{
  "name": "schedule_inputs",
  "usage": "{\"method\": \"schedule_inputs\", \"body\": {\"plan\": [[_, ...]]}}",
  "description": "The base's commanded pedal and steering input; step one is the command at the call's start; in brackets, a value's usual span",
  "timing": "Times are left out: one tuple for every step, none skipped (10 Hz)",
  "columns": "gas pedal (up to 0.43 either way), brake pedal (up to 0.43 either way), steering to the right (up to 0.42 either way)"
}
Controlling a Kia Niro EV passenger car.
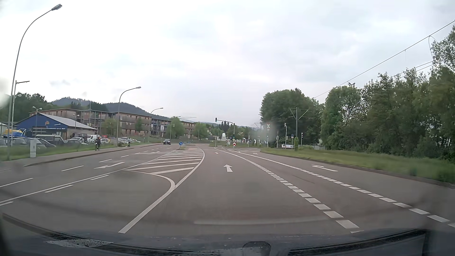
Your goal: Follow the waypoints while adhering to traffic rules and regulations
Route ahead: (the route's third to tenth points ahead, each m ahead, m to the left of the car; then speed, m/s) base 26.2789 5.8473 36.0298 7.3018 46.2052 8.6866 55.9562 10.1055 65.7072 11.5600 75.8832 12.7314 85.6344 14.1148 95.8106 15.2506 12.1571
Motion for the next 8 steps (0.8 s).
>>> {"method": "schedule_inputs", "body": {"plan": [[0.087,0.0,-0.007],[0.087,0.0,-0.008],[0.087,0.0,-0.008],[0.087,0.0,-0.008],[0.087,0.0,-0.008],[0.087,0.0,-0.008],[0.087,0.0,-0.009],[0.087,0.0,-0.01]]}}
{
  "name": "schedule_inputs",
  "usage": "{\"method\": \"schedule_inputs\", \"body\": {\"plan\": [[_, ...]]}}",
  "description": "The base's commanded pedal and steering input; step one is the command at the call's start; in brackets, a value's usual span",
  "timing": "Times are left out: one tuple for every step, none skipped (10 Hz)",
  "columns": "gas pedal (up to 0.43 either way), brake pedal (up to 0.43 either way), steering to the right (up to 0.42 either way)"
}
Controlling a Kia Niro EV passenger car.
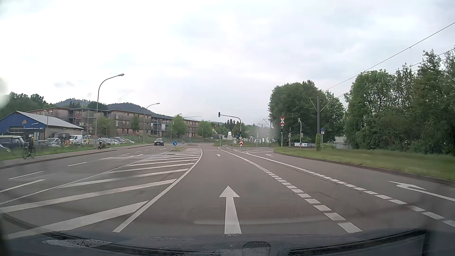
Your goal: Follow the waypoints while adhering to traffic rules and regulations
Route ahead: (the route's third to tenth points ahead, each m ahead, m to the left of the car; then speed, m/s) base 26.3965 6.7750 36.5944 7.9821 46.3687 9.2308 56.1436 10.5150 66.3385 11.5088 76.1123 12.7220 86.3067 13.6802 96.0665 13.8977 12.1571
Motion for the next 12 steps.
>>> {"method": "schedule_inputs", "body": {"plan": [[0.087,0.0,-0.011],[0.087,0.0,-0.012],[0.087,0.0,-0.012],[0.087,0.0,-0.012],[0.087,0.0,-0.012],[0.087,0.0,-0.013],[0.087,0.0,-0.013],[0.087,0.0,-0.014],[0.087,0.0,-0.014],[0.087,0.0,-0.014],[0.098,0.0,-0.014],[0.098,0.0,-0.014]]}}
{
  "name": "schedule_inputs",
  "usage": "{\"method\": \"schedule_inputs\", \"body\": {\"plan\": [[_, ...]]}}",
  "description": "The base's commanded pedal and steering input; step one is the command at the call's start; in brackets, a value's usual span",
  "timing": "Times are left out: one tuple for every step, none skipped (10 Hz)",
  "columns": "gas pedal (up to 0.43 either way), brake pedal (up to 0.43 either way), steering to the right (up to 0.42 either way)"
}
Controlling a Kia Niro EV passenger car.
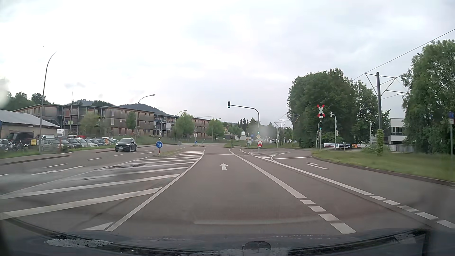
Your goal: Follow the waypoints while adhering to traffic rules and regulations
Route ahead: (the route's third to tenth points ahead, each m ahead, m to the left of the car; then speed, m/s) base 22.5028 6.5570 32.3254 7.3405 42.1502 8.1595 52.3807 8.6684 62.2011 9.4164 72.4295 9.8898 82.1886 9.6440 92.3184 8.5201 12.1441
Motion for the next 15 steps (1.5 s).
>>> {"method": "schedule_inputs", "body": {"plan": [[0.098,0.0,-0.014],[0.098,0.0,-0.014],[0.098,0.0,-0.014],[0.098,0.0,-0.013],[0.098,0.0,-0.013],[0.098,0.0,-0.014],[0.098,0.0,-0.014],[0.098,0.0,-0.013],[0.098,0.0,-0.012],[0.098,0.0,-0.012],[0.098,0.0,-0.012],[0.098,0.0,-0.012],[0.098,0.0,-0.012],[0.098,0.0,-0.012],[0.098,0.0,-0.012]]}}
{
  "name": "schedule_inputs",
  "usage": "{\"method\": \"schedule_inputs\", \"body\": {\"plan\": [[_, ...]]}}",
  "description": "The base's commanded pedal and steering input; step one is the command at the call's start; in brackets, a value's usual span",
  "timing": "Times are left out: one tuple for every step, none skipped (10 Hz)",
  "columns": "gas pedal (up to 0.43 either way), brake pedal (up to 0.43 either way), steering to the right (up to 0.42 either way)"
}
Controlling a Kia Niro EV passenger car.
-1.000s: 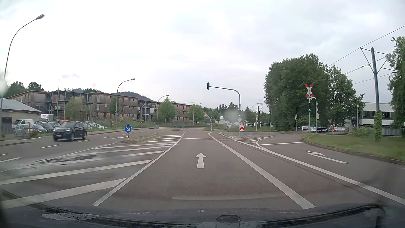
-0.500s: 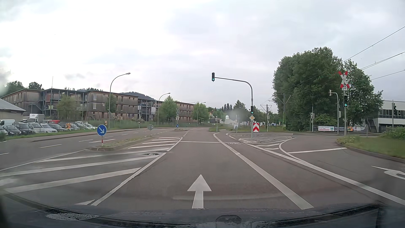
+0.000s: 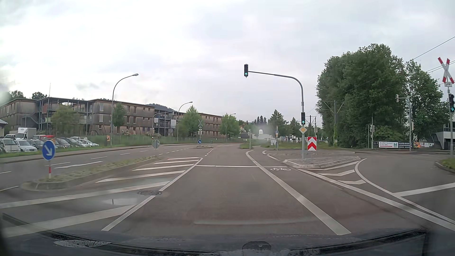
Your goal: Follow the waypoints while adhering to traffic rules and regulations
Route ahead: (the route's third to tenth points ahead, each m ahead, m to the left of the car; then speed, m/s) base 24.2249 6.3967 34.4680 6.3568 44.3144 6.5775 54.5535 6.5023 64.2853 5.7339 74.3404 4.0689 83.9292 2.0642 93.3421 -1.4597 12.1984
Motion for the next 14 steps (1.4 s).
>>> {"method": "schedule_inputs", "body": {"plan": [[0.098,0.0,-0.012],[0.098,0.0,-0.012],[0.098,0.0,-0.012],[0.098,0.0,-0.011],[0.098,0.0,-0.011],[0.098,0.0,-0.011],[0.098,0.0,-0.011],[0.098,0.0,-0.01],[0.098,0.0,-0.01],[0.098,0.0,-0.009],[0.098,0.0,-0.009],[0.098,0.0,-0.009],[0.098,0.0,-0.008],[0.098,0.0,-0.007]]}}
